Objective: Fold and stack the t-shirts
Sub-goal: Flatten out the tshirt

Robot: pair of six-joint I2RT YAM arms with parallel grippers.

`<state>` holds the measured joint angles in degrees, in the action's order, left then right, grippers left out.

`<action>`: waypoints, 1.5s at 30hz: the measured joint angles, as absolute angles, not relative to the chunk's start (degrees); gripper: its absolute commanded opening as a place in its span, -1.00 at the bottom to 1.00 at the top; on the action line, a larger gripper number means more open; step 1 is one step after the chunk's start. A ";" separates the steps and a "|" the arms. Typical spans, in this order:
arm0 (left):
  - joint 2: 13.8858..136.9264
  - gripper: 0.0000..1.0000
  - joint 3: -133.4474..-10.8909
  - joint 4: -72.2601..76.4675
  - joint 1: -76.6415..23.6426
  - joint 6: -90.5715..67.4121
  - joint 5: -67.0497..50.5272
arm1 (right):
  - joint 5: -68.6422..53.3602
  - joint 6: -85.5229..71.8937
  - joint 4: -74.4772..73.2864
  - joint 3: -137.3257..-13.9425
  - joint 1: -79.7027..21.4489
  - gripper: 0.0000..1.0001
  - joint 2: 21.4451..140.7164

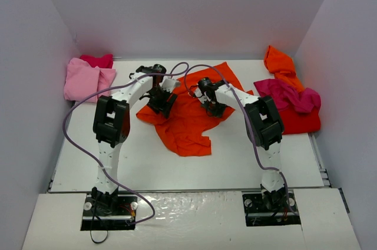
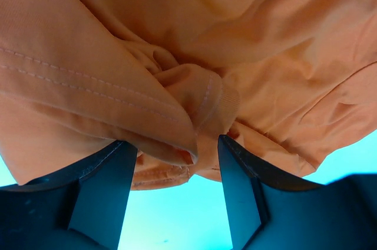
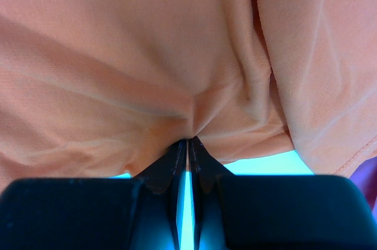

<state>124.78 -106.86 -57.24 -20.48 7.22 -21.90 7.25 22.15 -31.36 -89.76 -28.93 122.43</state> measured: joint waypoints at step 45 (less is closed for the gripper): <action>126.02 -0.70 -109.45 -58.37 -22.24 7.07 -21.60 | 8.15 22.15 -31.07 -89.54 -28.97 -0.92 122.43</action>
